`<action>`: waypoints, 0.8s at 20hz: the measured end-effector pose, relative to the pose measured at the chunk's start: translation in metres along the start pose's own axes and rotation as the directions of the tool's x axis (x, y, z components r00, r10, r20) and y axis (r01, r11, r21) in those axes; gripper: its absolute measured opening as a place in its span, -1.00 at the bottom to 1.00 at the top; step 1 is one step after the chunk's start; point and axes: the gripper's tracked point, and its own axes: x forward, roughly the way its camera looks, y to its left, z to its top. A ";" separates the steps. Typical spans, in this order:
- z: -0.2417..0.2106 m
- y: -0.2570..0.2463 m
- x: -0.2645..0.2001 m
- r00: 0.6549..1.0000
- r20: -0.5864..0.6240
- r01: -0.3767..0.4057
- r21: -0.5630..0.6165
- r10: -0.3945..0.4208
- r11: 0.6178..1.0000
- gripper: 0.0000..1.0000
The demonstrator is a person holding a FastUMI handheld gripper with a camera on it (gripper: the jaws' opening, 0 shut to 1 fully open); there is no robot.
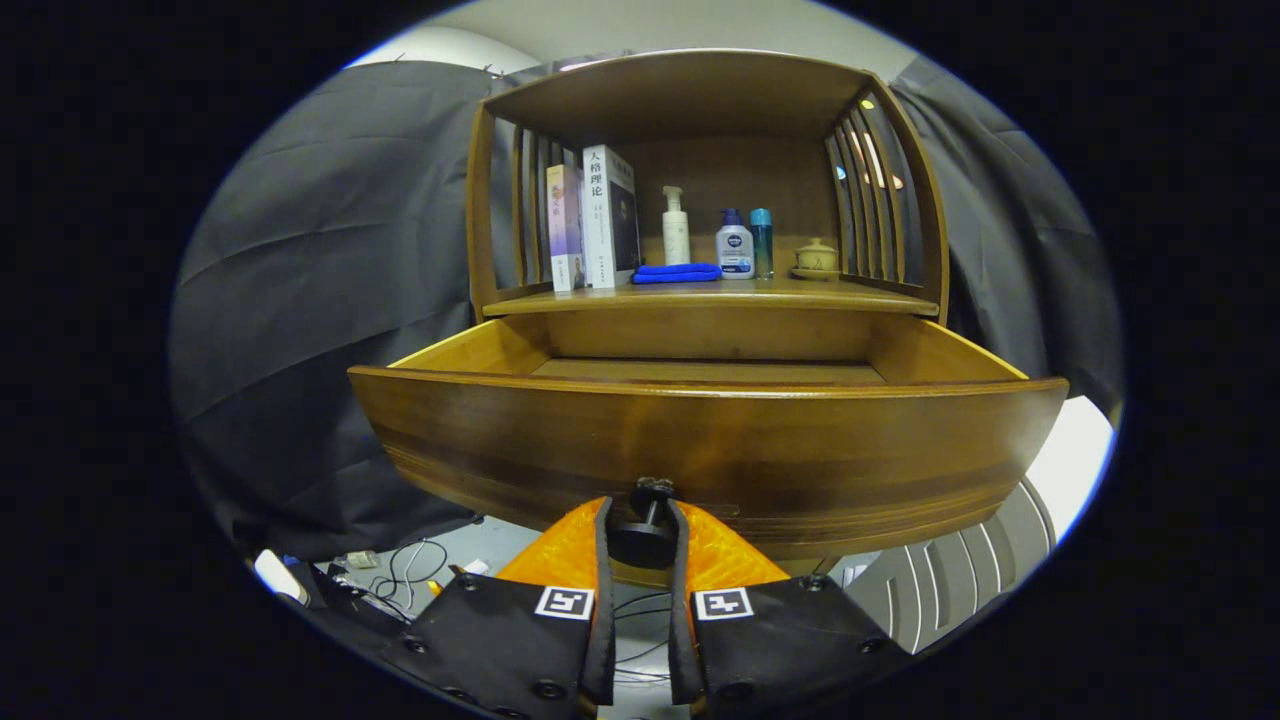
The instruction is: Pull open the drawer, take out the items inside it, and place them on the countertop above the cabinet.
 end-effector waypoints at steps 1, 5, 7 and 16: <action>0.001 0.000 0.001 1.000 0.007 0.001 -0.012 -0.001 1.000 -0.54; 0.003 -0.002 0.003 1.000 0.026 -0.016 -0.029 0.016 0.999 -0.13; 0.011 -0.006 0.001 0.999 0.048 -0.014 -0.017 0.015 1.000 0.15; 0.072 0.008 -0.021 0.978 0.179 -0.106 -0.005 0.105 0.994 0.91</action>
